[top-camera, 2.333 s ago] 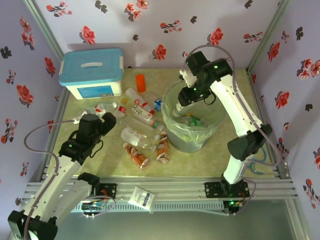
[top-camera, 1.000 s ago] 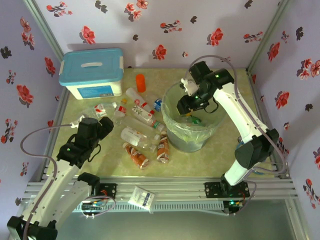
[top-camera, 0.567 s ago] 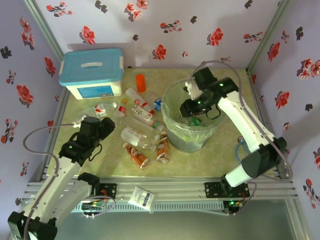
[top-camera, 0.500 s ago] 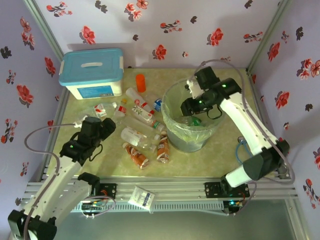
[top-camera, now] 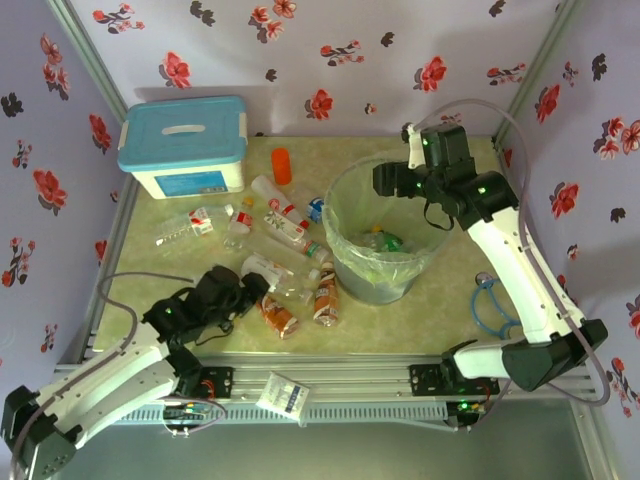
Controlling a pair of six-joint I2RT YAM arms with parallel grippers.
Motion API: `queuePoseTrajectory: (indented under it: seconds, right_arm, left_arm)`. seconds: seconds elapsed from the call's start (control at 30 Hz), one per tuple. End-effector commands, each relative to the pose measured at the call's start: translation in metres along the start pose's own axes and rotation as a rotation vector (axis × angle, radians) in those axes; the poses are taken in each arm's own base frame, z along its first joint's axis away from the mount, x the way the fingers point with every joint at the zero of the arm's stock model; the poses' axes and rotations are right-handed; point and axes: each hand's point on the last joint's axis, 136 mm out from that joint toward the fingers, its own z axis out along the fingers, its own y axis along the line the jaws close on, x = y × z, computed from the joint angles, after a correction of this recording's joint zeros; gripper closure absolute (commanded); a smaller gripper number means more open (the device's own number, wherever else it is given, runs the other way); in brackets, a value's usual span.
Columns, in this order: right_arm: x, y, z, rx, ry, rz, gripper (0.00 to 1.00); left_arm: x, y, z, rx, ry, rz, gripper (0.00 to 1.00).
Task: Put the plastic bottles in the bin
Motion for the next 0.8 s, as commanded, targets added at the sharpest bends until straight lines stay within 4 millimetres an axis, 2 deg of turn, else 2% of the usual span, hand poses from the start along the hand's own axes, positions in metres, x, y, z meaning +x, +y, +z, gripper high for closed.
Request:
queuePoseTrajectory:
  seconds: [0.0,0.27,0.4,0.5,0.63,0.77]
  right_arm:
    - [-0.006,-0.005,0.006,0.019,-0.026,0.029,0.19]
    - [-0.006,-0.010,0.001,0.040,-0.024,0.021,0.19]
    - [-0.006,-0.009,0.003,0.032,-0.026,0.026,0.19]
    - [-0.005,-0.008,0.004,0.027,-0.023,0.030,0.19]
    - [-0.005,-0.009,0.002,0.032,-0.026,0.030,0.19]
    - [-0.005,-0.009,0.001,0.033,-0.026,0.031,0.19]
  left_arm:
    - [0.025,-0.010,0.017,0.065,0.071,-0.127,0.05]
    - [0.065,-0.022,0.042,0.097,0.140,-0.144,0.05]
    - [0.077,-0.023,0.051,0.099,0.159,-0.155,0.06]
    - [0.075,-0.018,0.051,0.079,0.148,-0.151,0.13]
    - [0.066,-0.010,0.046,0.059,0.108,-0.157,0.34]
    - [0.054,-0.007,0.033,0.039,0.057,-0.126,0.44]
